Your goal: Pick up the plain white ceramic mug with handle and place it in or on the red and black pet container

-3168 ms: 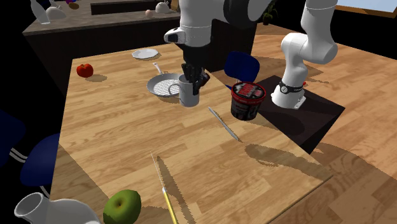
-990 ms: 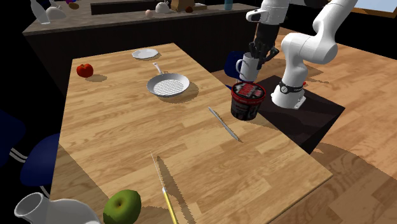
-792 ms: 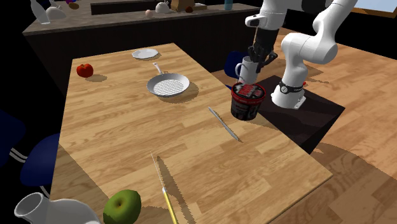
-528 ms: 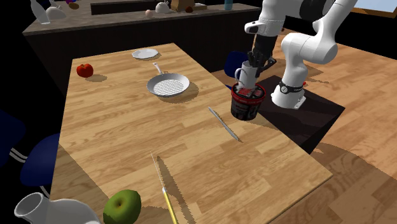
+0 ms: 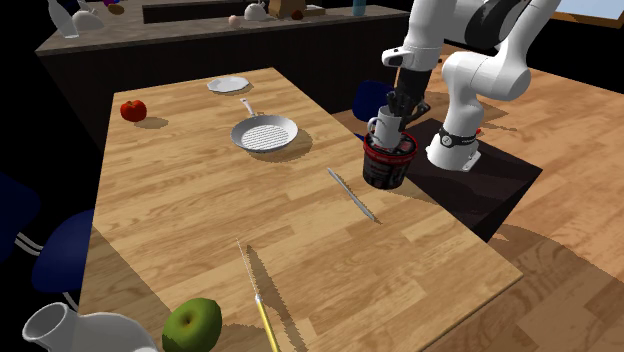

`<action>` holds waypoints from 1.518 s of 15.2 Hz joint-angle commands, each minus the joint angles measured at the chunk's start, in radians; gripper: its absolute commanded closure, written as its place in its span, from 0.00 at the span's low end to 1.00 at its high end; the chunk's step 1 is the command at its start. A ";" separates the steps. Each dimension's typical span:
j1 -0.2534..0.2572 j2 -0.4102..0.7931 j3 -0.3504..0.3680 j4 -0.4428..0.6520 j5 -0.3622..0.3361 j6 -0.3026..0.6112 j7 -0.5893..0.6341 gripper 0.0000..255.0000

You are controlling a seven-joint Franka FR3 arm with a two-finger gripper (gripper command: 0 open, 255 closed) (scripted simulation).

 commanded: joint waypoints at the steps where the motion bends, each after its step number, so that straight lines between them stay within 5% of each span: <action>1: 0.000 0.001 0.000 -0.001 0.000 0.002 0.000 1.00; 5: 0.000 0.001 0.000 -0.001 0.000 0.002 0.000 1.00; 6: 0.000 0.001 0.000 -0.001 0.000 0.002 0.000 0.00; 11: 0.000 0.001 0.000 -0.001 0.000 0.002 0.000 0.00; 15: 0.001 -0.051 0.005 0.098 0.004 -0.149 0.000 0.00; 23: 0.001 -0.051 0.005 0.098 0.004 -0.149 0.000 0.00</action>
